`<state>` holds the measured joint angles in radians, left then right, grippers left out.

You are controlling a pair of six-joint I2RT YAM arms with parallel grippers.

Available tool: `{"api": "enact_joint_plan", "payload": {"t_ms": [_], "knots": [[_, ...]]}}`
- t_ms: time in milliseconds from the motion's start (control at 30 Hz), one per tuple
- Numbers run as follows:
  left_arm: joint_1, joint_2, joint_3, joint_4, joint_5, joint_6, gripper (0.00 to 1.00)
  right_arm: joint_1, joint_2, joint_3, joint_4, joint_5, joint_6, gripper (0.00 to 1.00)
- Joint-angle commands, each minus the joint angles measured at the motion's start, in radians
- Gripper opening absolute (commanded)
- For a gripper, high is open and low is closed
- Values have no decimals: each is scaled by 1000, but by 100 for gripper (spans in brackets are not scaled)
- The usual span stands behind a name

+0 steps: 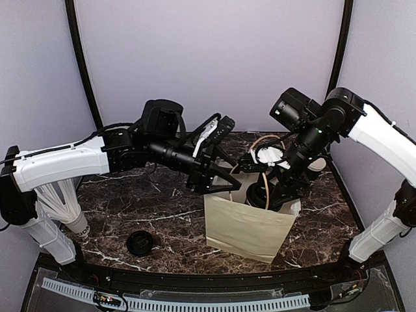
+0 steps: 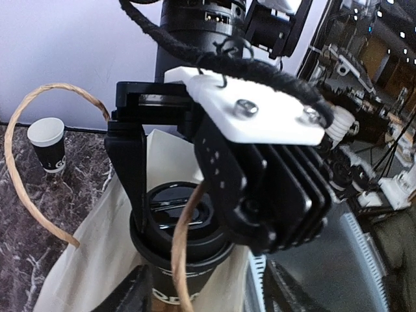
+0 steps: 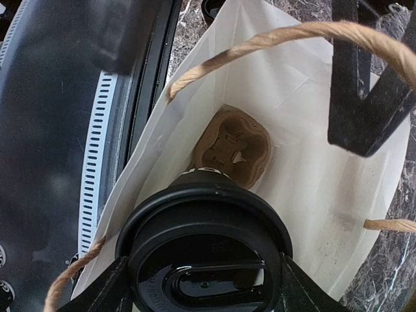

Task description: Pack the takeout coffee

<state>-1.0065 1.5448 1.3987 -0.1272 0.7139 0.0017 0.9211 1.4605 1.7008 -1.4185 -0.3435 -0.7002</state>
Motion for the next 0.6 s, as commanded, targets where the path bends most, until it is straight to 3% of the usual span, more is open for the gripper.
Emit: {"api": "enact_joint_plan", "payload": {"t_ms": [0, 100, 233, 567], "knots": [[-10, 35, 60, -19, 12, 3, 54, -7, -23, -24, 1, -25, 2, 47], [-18, 20, 39, 0, 21, 2, 38, -12, -26, -39, 0, -34, 6, 47], [-40, -36, -41, 49, 13, 3, 26, -27, -21, -48, 1, -48, 14, 47], [-121, -97, -133, 118, -77, -34, 18, -34, -14, -95, 1, -35, 36, 47]]}}
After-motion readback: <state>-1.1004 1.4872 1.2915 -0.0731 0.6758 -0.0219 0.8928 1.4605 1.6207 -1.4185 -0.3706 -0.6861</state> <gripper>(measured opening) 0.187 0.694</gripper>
